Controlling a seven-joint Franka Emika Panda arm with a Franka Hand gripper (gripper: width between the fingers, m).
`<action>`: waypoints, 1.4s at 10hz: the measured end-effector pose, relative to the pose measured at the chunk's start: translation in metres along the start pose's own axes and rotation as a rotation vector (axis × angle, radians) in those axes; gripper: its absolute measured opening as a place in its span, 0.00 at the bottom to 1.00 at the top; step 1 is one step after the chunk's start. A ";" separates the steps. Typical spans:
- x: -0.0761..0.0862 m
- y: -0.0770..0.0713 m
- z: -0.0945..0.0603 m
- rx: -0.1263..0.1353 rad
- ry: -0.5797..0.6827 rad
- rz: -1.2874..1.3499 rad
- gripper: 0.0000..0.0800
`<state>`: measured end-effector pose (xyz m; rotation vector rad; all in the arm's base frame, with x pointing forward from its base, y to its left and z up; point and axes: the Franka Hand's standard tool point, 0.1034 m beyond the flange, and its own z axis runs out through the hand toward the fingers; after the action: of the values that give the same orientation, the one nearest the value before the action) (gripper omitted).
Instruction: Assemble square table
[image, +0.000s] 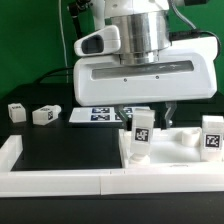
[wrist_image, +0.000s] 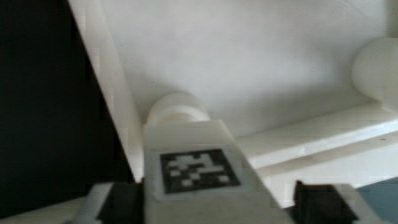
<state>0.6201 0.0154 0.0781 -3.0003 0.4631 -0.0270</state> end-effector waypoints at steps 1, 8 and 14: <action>0.001 0.004 0.000 -0.003 0.002 0.091 0.37; 0.000 0.002 0.007 0.101 -0.015 0.985 0.37; 0.001 0.000 0.003 0.152 -0.006 1.003 0.63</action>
Offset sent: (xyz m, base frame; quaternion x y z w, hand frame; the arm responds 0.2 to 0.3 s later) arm 0.0000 0.0000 0.0000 0.0000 0.0000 0.1938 0.9810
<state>0.6214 0.0157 0.0747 -2.2920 1.7689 0.0275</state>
